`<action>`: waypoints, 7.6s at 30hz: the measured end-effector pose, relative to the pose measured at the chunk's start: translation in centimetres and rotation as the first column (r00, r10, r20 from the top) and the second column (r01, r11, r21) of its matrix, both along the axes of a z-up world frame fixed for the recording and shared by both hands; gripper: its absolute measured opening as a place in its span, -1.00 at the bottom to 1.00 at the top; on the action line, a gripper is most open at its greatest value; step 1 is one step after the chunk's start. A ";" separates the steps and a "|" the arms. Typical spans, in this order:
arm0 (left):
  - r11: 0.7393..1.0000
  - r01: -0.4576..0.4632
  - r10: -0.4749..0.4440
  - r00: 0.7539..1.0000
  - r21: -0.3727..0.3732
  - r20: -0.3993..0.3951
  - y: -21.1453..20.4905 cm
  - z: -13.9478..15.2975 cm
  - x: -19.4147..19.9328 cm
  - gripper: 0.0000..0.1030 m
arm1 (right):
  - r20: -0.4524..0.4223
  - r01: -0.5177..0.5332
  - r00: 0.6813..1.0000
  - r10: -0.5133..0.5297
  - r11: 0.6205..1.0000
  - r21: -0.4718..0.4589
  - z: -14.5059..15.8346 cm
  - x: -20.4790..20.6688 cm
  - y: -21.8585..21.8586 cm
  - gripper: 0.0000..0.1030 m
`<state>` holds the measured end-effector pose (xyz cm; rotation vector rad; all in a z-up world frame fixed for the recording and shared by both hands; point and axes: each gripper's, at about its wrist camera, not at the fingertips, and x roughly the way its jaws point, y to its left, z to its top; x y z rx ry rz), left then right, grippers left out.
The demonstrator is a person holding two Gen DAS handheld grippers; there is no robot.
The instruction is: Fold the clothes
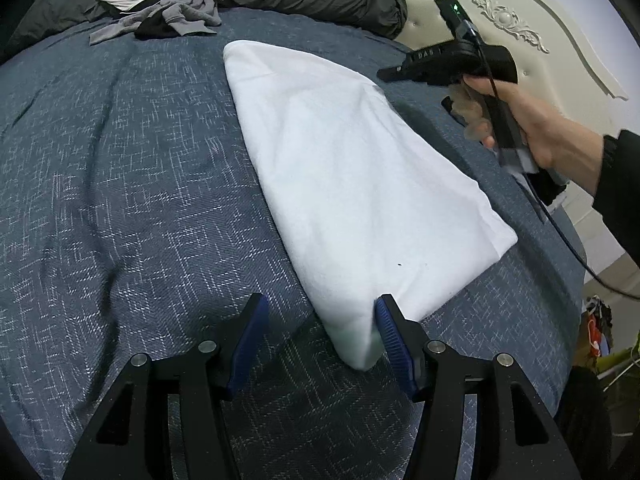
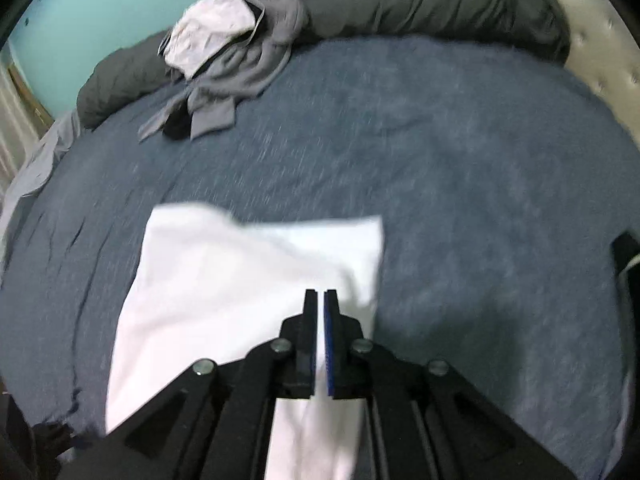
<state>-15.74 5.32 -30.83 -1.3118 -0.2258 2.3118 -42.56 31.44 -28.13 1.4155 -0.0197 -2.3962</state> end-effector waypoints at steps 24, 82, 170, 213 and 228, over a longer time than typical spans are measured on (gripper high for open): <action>0.984 -0.144 0.139 0.989 0.103 0.049 -2.5 1.4 1.9 0.17 | 0.014 0.095 0.995 -0.095 0.995 -0.026 1.5 4.6 5.5 -0.61; 0.949 -0.182 0.135 0.973 0.257 0.190 3.1 -2.0 -3.0 -0.15 | 0.274 0.054 0.961 0.029 0.955 -0.290 -5.2 18.9 5.2 -0.74; 0.964 0.203 -0.183 0.975 0.172 -0.124 48.0 23.4 -18.3 -0.39 | -0.132 0.105 0.983 -0.126 0.982 -0.158 23.4 7.9 46.9 -0.81; 0.983 0.120 -0.114 0.992 0.142 -0.049 40.9 17.9 -9.4 -0.17 | 0.038 0.264 0.964 -0.263 0.934 -0.240 13.1 18.0 53.8 -0.79; 0.972 0.234 -0.236 0.969 -0.031 -0.075 48.5 16.7 -11.0 -0.18 | -0.021 0.261 0.963 -0.269 0.948 -0.181 11.3 14.2 49.4 -0.82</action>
